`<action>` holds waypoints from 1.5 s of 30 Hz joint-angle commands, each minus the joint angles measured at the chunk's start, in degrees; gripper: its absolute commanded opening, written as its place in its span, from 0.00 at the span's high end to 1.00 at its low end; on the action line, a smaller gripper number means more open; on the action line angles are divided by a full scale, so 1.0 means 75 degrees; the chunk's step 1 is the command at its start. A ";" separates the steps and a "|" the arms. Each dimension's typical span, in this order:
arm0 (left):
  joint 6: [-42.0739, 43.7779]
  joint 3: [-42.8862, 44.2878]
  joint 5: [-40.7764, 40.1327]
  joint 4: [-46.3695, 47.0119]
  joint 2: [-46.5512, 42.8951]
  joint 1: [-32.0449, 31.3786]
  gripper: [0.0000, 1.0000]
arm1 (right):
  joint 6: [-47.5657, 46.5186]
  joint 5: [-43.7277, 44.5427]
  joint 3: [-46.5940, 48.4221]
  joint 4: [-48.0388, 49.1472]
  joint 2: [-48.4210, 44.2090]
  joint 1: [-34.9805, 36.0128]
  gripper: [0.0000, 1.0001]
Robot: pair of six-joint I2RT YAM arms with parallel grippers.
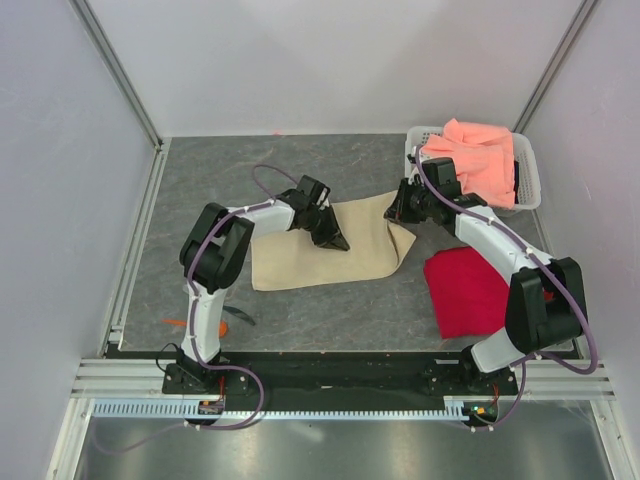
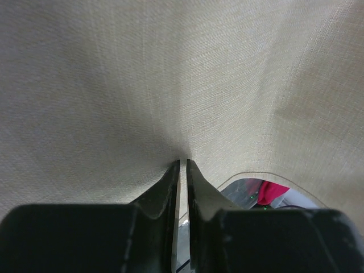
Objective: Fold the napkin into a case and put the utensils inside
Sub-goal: Fold the rectangle-folded napkin at the center of the board.
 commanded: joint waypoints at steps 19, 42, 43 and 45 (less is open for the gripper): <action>0.0680 -0.2982 -0.0406 -0.0303 -0.2936 0.2391 0.88 | 0.0646 -0.0387 0.2488 0.0173 0.1626 0.2153 1.00; 0.0504 -0.4694 -0.1027 -0.0397 -0.4402 0.3516 0.93 | 0.1993 -0.0715 0.3474 0.1064 0.3397 0.3361 1.00; 0.0574 -0.4729 -0.1063 -0.0362 -0.4273 0.3528 0.93 | 0.2041 -0.0727 0.3485 0.1110 0.3409 0.3419 1.00; 0.0633 -0.4776 -0.0923 -0.0280 -0.3818 0.3516 0.95 | 0.2204 -0.0727 0.3521 0.1239 0.3467 0.3501 1.00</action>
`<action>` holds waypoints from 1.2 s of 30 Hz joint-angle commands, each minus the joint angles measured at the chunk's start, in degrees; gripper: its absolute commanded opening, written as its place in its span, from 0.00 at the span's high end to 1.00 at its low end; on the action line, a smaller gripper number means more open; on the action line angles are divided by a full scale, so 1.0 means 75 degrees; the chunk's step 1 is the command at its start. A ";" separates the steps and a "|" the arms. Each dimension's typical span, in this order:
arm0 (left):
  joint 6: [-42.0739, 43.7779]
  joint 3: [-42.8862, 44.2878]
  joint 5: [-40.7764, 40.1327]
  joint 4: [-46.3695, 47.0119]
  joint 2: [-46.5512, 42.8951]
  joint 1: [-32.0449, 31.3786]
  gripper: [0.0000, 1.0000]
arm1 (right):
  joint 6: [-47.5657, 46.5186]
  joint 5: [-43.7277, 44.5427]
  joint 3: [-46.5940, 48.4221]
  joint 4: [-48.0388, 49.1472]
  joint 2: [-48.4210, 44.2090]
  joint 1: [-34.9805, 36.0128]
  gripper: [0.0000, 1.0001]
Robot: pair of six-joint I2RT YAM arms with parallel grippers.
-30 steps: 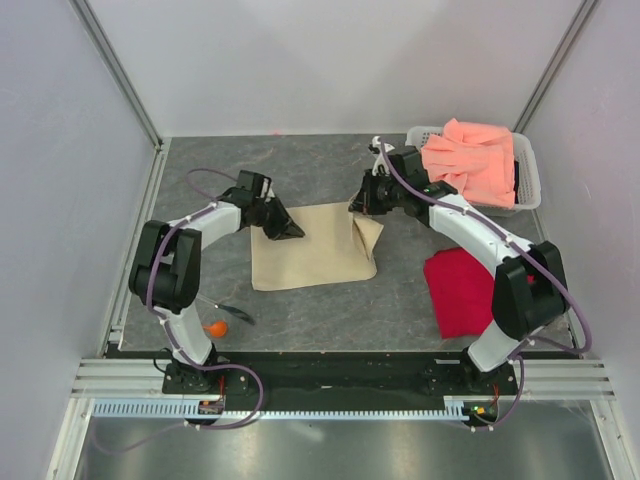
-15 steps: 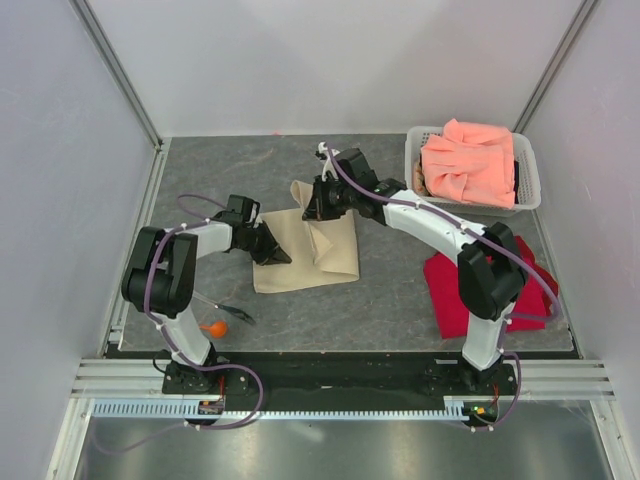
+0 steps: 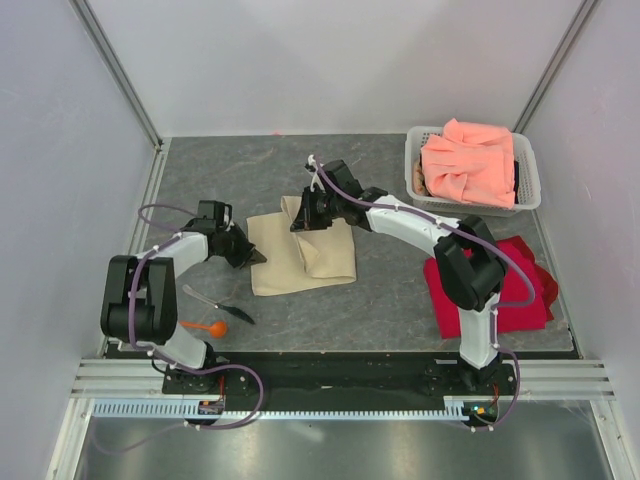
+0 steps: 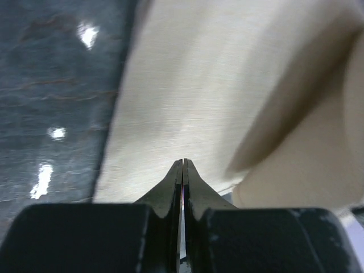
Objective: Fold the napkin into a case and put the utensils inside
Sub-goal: Fold the rectangle-folded napkin at the center of the board.
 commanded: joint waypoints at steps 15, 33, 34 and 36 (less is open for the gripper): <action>0.0374 -0.0025 -0.0089 -0.0064 0.0876 -0.0069 0.95 | 0.1561 -0.0323 0.0874 0.1281 0.0992 0.0613 1.00; 0.0362 -0.0107 -0.0112 0.0042 0.0805 -0.0069 0.95 | 0.1936 -0.0463 0.1496 0.1551 0.1672 0.0917 1.00; 0.0362 -0.0095 -0.0100 0.0042 0.0794 -0.0069 0.95 | 0.1936 -0.0475 0.1507 0.1551 0.1707 0.0941 1.00; 0.0362 -0.0084 -0.0007 0.0007 0.0759 -0.0057 0.96 | 0.1971 -0.0498 0.1496 0.1574 0.1812 0.0953 1.00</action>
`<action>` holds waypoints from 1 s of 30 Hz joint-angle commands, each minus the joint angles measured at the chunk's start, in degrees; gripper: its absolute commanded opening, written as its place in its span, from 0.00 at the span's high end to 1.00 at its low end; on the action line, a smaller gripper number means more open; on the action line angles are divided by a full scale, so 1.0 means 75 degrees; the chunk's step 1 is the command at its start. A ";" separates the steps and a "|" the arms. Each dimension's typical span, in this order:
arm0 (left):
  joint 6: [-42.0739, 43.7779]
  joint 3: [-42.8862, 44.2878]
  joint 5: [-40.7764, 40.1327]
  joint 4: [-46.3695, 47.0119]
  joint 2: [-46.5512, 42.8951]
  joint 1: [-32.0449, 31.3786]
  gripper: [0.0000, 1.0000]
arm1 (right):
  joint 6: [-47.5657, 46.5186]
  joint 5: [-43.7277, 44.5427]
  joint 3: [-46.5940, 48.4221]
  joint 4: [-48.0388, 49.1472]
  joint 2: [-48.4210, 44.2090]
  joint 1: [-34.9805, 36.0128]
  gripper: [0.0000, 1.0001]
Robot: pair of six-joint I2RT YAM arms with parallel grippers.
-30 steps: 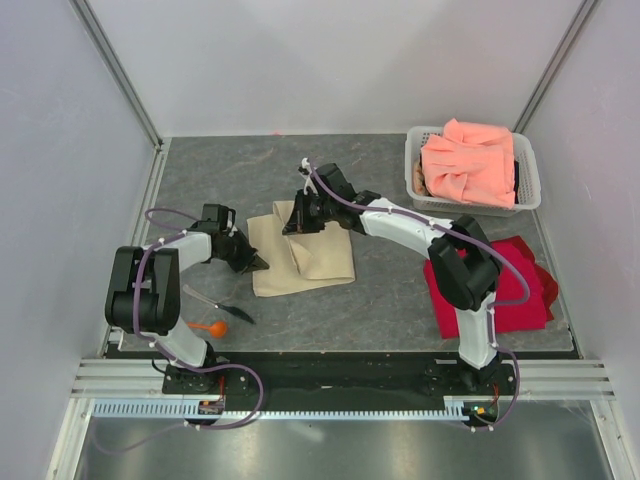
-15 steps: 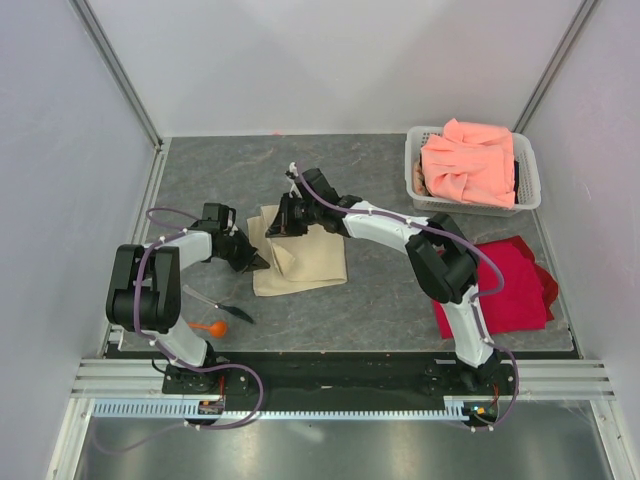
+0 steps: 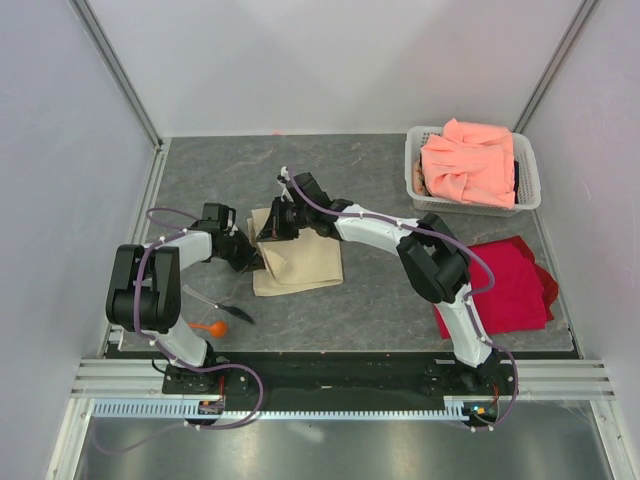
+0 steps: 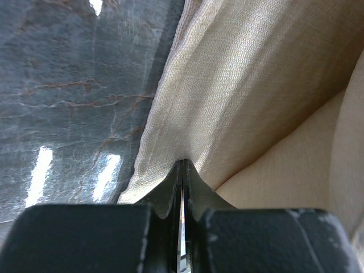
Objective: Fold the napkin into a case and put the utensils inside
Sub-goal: Fold the rectangle-folded napkin at the center of the board.
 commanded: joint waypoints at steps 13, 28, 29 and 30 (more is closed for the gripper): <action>0.0231 0.0077 0.0064 -0.0659 -0.0958 0.1109 0.97 | 0.0091 -0.0143 0.0286 0.0350 0.0333 0.0111 1.00; 0.0360 -0.0005 0.0064 -0.0366 -0.0407 0.1097 0.98 | 0.0150 -0.0272 0.0099 0.0433 0.0005 0.0146 1.00; 0.0371 -0.0005 0.0065 -0.0365 -0.0395 0.1109 0.98 | 0.0150 -0.0260 0.0087 0.0444 0.0005 0.0146 1.00; 0.0371 -0.0016 0.0053 -0.0365 -0.0406 0.1097 0.98 | 0.0162 -0.0272 0.0075 0.0444 0.0028 0.0146 1.00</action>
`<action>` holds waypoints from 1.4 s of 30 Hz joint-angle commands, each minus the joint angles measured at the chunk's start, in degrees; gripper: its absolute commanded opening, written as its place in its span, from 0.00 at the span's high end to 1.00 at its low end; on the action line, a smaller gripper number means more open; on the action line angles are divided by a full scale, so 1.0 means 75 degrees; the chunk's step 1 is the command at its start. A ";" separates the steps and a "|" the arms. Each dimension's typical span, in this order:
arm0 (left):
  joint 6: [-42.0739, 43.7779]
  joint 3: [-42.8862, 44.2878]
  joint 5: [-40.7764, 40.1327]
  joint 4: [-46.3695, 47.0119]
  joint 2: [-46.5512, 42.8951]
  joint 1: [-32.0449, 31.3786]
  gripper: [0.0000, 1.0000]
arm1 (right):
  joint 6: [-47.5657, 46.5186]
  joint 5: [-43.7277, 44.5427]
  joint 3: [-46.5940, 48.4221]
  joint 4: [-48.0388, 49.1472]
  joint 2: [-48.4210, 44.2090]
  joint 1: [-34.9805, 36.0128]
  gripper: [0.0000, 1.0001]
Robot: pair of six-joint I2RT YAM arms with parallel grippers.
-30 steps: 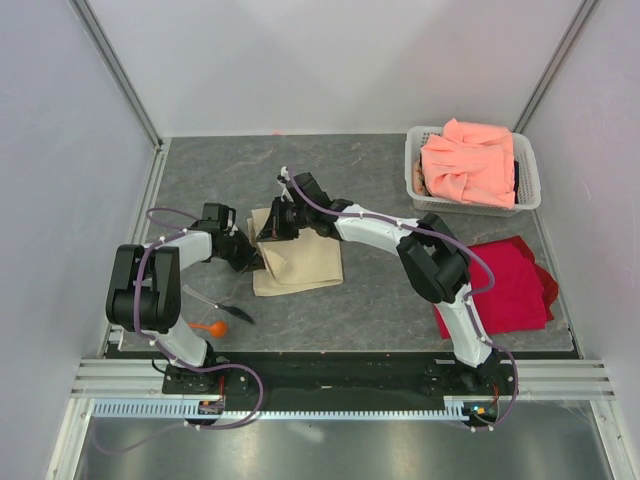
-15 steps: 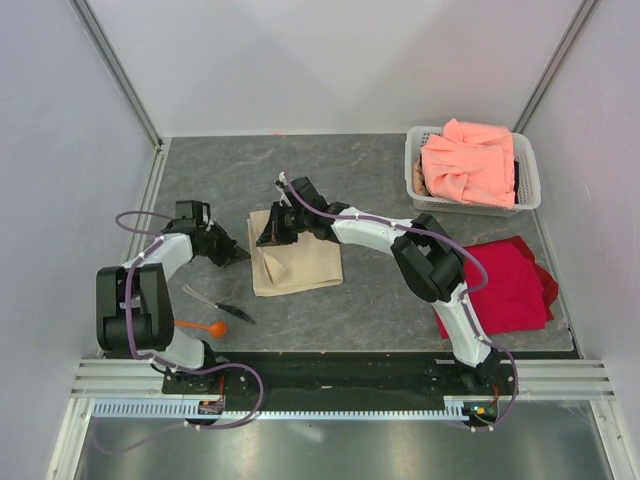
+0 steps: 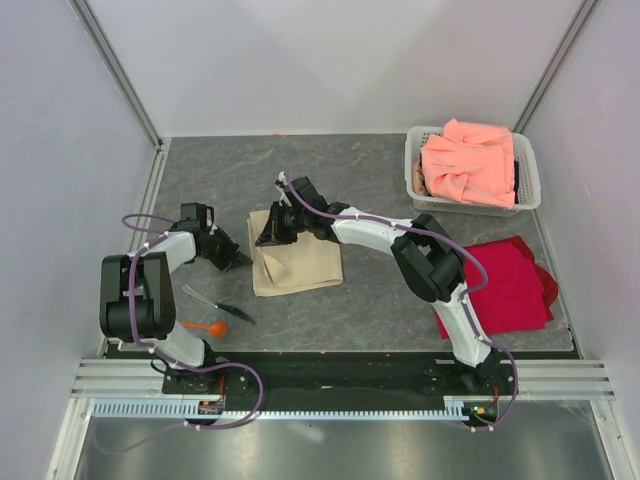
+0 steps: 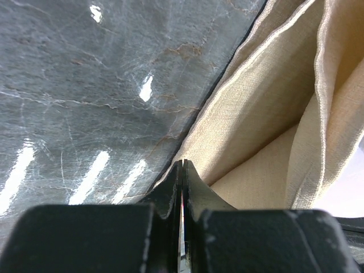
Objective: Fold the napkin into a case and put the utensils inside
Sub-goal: Fold the rectangle-folded napkin at the center of the board.
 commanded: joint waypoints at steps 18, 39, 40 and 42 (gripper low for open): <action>0.0354 -0.0104 0.0082 0.0186 0.0001 -0.0002 0.98 | 0.0233 -0.0252 -0.0232 0.0706 -0.0342 0.0091 1.00; 0.0436 -0.0023 0.0047 0.0057 -0.0151 0.0045 0.98 | 0.0326 -0.0533 0.0142 0.0682 0.0535 0.0231 1.00; 0.0459 0.0024 0.0047 -0.0013 -0.0256 0.0069 0.98 | 0.0326 -0.0568 0.0143 0.0694 0.0606 0.0254 1.00; 0.0471 0.0165 0.0128 -0.0212 -0.0408 0.0221 0.98 | 0.0303 -0.0650 0.0201 0.0682 0.0794 0.0290 0.97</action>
